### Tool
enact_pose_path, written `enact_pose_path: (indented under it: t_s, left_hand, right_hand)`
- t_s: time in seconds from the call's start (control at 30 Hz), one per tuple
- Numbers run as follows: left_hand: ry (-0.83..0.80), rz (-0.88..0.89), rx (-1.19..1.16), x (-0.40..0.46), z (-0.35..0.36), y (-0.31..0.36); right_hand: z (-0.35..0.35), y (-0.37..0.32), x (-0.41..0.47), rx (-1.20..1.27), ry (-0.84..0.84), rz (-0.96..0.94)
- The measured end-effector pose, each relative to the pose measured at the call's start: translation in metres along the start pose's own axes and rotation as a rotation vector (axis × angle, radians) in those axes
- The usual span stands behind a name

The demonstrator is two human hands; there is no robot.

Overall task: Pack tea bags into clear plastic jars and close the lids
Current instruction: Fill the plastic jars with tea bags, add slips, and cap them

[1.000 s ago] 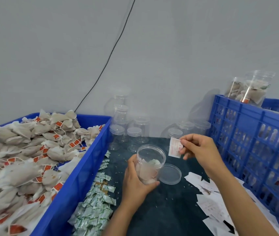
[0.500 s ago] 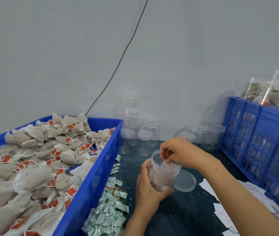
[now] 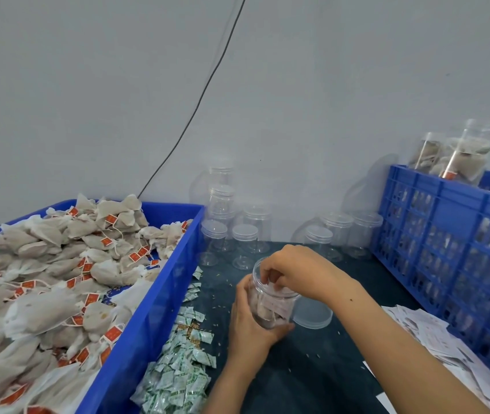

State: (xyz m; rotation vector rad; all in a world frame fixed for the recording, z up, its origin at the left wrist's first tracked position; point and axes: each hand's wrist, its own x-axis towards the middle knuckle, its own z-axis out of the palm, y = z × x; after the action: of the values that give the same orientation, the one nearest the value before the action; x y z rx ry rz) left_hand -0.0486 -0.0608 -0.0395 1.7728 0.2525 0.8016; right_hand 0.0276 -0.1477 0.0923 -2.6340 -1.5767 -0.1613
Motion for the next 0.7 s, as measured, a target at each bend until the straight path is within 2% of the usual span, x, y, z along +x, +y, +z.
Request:
enact_pose_path:
  t_s: [0.07, 0.1, 0.17, 0.23, 0.3, 0.37, 0.47, 0.53, 0.6, 0.7]
  left_hand:
    - [-0.001, 0.005, -0.012, 0.000, 0.000, -0.001]
    - [-0.002, 0.013, -0.017, 0.000, 0.000, -0.002]
    - [-0.009, 0.025, -0.033, 0.001, 0.001, -0.004]
    - [-0.032, 0.019, -0.057, 0.000, 0.000, -0.004]
    - [-0.043, 0.015, -0.079, 0.000, -0.001, -0.003]
    - [-0.040, 0.010, -0.092, 0.000, -0.002, -0.003]
    - [-0.031, 0.005, -0.091, 0.001, -0.001, -0.002]
    - [-0.022, 0.008, -0.083, 0.000, -0.001, -0.002]
    - [-0.012, 0.014, -0.073, 0.000, -0.001, -0.003]
    - [-0.003, 0.034, -0.038, -0.001, 0.001, -0.003]
  right_hand:
    - [-0.003, 0.004, -0.004, 0.043, 0.090, 0.000]
    - [-0.005, 0.008, -0.008, 0.134, 0.188, 0.019]
    - [-0.007, 0.020, -0.019, 0.463, 0.458, 0.095]
    - [-0.001, 0.036, -0.032, 0.726, 0.739, 0.222]
    - [0.015, 0.049, -0.042, 0.750, 0.844, 0.387]
    - [0.039, 0.060, -0.049, 0.681, 0.716, 0.485]
    - [0.078, 0.068, -0.056, 0.624, 0.263, 0.493]
    - [0.096, 0.067, -0.057, 0.647, 0.080, 0.478]
    - [0.111, 0.063, -0.055, 0.657, 0.097, 0.498]
    - [0.122, 0.057, -0.051, 0.639, 0.236, 0.536]
